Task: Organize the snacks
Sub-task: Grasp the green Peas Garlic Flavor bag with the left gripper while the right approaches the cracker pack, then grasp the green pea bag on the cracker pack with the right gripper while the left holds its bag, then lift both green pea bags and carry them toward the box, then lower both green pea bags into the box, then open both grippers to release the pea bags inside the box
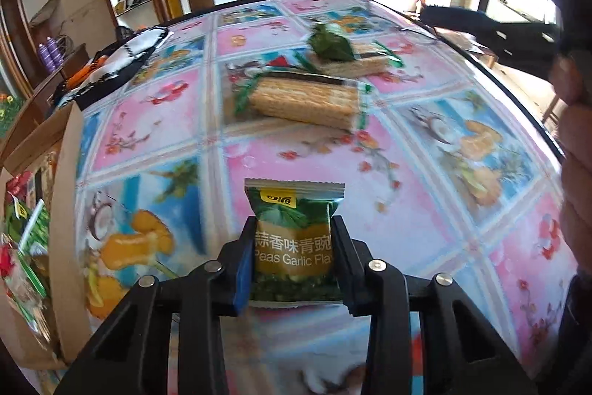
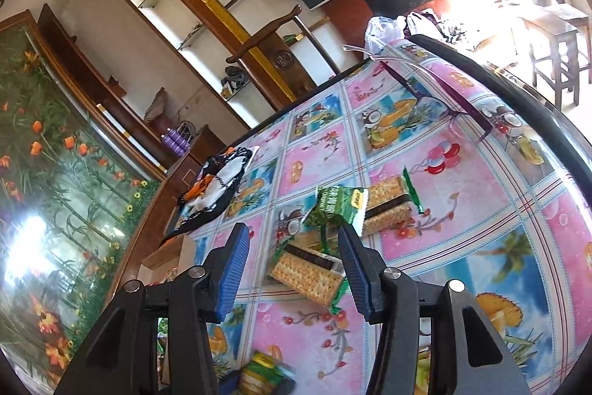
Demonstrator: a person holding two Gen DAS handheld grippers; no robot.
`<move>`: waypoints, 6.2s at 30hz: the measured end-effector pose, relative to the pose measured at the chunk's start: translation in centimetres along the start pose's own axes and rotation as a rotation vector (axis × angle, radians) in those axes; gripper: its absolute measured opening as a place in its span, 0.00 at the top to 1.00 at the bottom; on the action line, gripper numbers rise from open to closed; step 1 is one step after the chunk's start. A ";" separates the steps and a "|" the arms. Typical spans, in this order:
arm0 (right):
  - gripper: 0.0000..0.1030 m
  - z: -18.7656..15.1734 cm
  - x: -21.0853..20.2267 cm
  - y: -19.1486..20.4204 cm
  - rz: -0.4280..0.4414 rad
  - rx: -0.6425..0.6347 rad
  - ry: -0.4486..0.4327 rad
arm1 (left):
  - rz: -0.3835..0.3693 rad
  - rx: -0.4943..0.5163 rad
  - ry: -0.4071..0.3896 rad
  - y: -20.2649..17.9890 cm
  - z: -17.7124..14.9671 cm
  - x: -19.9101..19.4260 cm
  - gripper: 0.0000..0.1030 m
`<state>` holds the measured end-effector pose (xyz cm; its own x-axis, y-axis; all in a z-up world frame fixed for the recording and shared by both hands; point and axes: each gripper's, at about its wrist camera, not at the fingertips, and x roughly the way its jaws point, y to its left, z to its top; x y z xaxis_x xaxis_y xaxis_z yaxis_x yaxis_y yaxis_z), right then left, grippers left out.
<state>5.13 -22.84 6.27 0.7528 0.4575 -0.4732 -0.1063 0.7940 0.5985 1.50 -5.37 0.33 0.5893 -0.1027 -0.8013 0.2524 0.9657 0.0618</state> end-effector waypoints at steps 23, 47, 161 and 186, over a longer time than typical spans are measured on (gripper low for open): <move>0.45 2.0 8.4 -0.4 -0.234 -0.089 0.067 | -0.027 -0.241 -0.067 8.4 2.7 0.3 0.66; 0.63 -0.5 10.8 1.5 -0.252 -0.263 0.134 | -0.019 -0.238 -0.059 8.2 2.3 0.4 0.66; 0.62 -19.3 13.4 23.1 0.251 -0.605 0.301 | 0.240 -0.673 -0.128 29.5 -4.1 -6.1 0.65; 0.55 -19.1 12.3 22.7 0.248 -0.632 0.278 | 0.280 -0.642 -0.199 29.0 -3.4 -7.6 0.50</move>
<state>-0.45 8.40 1.71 0.4743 0.6720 -0.5687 -0.6700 0.6946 0.2620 1.69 24.23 6.21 0.7098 0.1859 -0.6794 -0.3922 0.9055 -0.1620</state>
